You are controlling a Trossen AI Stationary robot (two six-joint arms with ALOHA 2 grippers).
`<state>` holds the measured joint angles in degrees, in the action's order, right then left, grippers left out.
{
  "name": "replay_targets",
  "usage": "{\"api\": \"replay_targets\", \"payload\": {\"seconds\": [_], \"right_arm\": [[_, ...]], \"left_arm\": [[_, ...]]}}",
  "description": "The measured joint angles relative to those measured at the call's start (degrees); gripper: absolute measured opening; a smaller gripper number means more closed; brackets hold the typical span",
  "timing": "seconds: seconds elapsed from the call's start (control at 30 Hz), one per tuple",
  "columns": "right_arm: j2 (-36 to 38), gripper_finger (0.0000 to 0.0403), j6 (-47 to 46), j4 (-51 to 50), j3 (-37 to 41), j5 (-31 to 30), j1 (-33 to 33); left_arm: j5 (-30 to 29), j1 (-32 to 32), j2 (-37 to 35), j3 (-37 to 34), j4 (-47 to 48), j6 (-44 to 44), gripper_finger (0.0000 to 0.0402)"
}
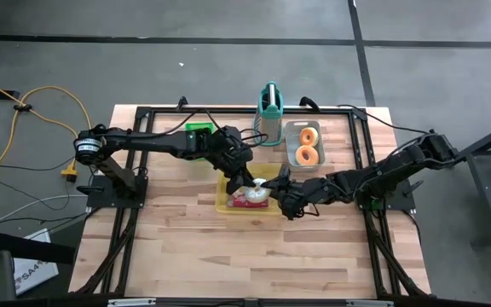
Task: Pick & Place Food Item
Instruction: Put the white donut into the gray bin
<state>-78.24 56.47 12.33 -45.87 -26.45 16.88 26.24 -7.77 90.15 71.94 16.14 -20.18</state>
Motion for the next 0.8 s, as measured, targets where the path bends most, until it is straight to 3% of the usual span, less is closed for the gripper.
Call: {"api": "replay_targets", "payload": {"seconds": [0.6, 0.8], "right_arm": [[0.00, 0.0071, -2.67, -0.38, 0.00, -0.01, -0.02], [0.00, 0.0070, -2.77, -0.41, 0.02, 0.05, 0.00]], "left_arm": [[-0.61, -0.09, -0.04, -0.04, -0.39, 4.43, 0.0068], [0.97, -0.25, -0.04, -0.07, -1.42, 5.60, 0.0101]]}}
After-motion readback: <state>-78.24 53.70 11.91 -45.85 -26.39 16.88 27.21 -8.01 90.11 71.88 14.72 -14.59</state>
